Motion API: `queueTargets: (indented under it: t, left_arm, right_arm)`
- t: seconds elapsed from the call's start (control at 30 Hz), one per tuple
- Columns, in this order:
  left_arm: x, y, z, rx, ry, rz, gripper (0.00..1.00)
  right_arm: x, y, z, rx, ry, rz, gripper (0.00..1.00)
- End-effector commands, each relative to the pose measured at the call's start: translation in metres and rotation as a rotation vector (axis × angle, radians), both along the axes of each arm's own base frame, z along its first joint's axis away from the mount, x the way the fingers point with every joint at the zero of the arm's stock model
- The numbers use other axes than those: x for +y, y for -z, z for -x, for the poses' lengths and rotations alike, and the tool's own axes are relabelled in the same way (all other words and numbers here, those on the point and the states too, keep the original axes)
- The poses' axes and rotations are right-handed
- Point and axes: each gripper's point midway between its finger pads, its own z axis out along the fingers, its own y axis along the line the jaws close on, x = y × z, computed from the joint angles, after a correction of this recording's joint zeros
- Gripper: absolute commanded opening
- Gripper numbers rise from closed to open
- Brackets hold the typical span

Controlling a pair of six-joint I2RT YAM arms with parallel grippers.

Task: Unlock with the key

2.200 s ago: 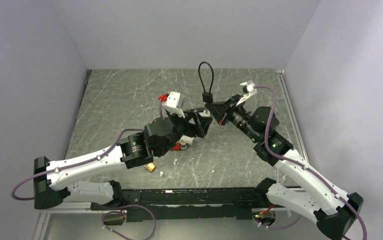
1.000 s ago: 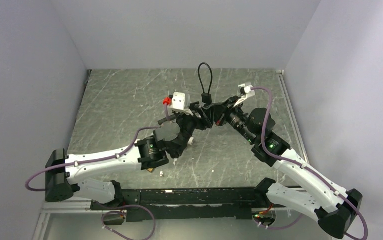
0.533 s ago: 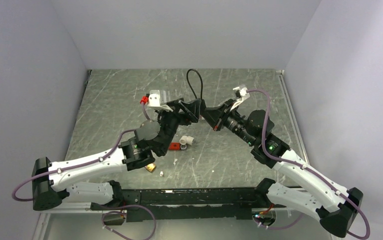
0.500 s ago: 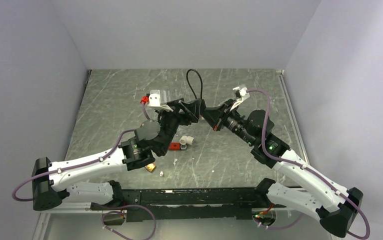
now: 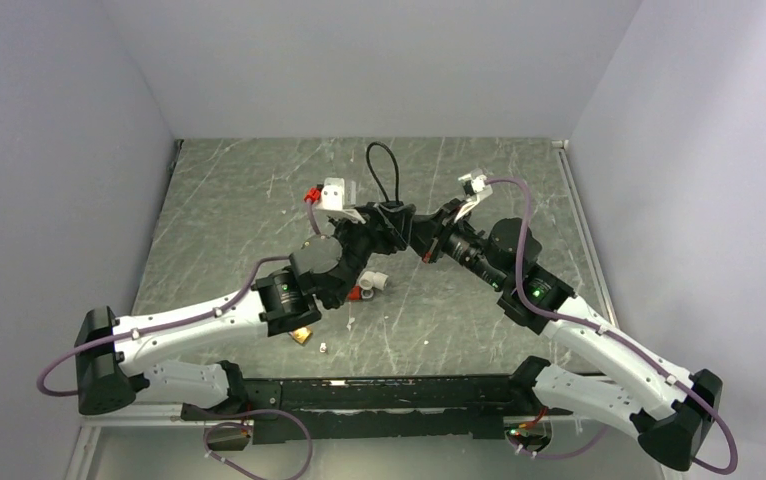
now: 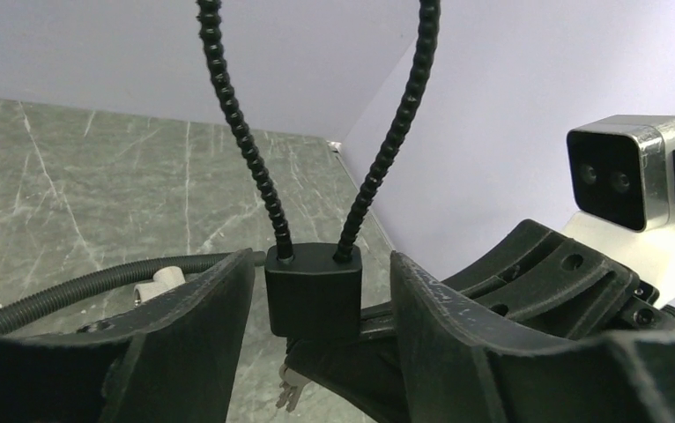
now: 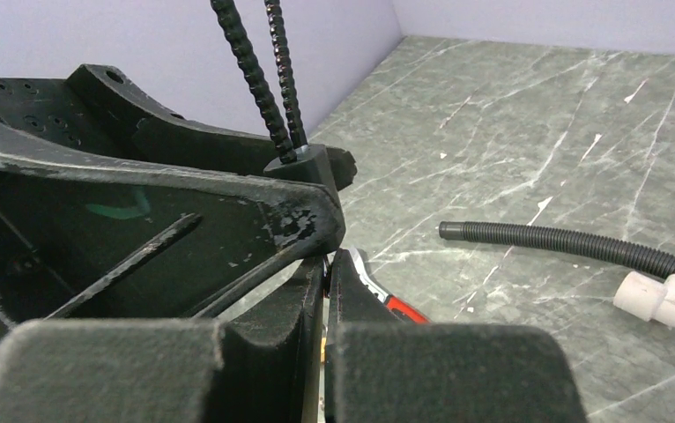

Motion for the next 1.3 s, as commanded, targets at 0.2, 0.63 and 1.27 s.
queueTargets:
  t: [0.2,0.63,1.27]
  left_arm:
    - [-0.006,-0.008,-0.009,0.019,-0.037,0.03,0.37]
    - [-0.008,-0.011,0.015,-0.051,0.206,0.071,0.0]
    - [-0.011,-0.072,0.108,-0.297,0.876,0.224,0.0]
  right_arm:
    - [0.003,-0.045,0.009,-0.096,-0.03,-0.086,0.0]
    - [0.001,-0.096,0.059,-0.193,-0.229,-0.243,0.0]
    - [-0.007,-0.152,0.144,-0.286,-0.735,-0.516,0.0]
